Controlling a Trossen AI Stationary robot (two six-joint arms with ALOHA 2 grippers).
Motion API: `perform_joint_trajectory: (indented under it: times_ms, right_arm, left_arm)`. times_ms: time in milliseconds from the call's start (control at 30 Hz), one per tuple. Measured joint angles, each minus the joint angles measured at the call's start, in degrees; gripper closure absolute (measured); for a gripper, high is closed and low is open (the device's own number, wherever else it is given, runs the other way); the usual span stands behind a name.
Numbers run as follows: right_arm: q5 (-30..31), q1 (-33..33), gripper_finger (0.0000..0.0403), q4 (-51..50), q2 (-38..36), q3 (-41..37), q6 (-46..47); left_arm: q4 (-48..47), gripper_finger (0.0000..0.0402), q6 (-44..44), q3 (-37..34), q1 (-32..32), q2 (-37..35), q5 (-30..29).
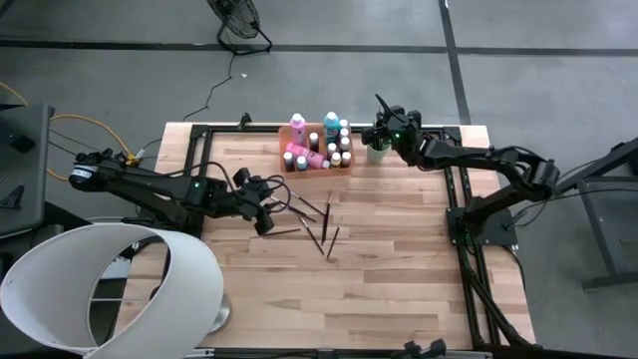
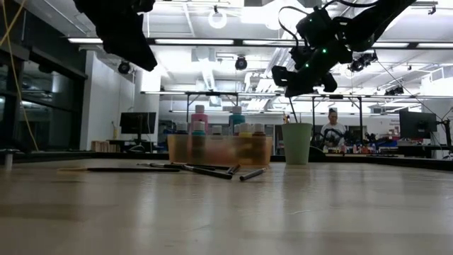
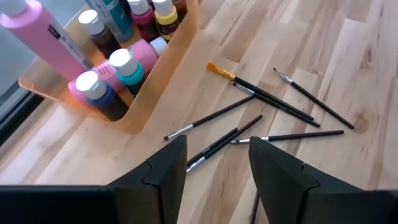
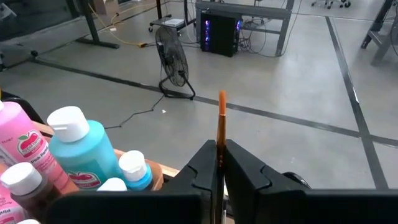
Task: Pick & Place Paint Supplies
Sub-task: Put the gold paint brush into the green cup
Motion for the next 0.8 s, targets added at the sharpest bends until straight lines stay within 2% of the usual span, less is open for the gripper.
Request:
perform_joint_trajectory:
  times_ms: [167,400,500,633,800]
  right_arm:
    - [0.0,0.0,0.0358,-0.3,0.0,0.0,0.0]
    - [-2.2,0.1,0.0277,-0.3,0.0,0.0,-0.1]
    - [-5.1,0.3,0.0247,-0.7,-1.4,0.0,-0.2]
    - [-10.7,0.6,0.0223,-1.5,-5.6,0.0,-0.7]
    - [-16.1,0.7,0.0218,-2.2,-10.5,0.1,-4.1]
  left_arm:
    - [-2.6,0.0233,-4.3,0.0,0.0,0.0,-0.2]
    - [-5.7,0.0233,-8.6,0.0,0.0,0.0,-0.4]
    - [-7.0,0.0233,-10.4,0.0,0.0,0.0,0.1]
    - [-11.7,0.0233,-13.7,0.0,0.0,0.8,4.4]
    - [-17.1,0.0233,-15.3,-0.2,0.0,4.3,11.8]
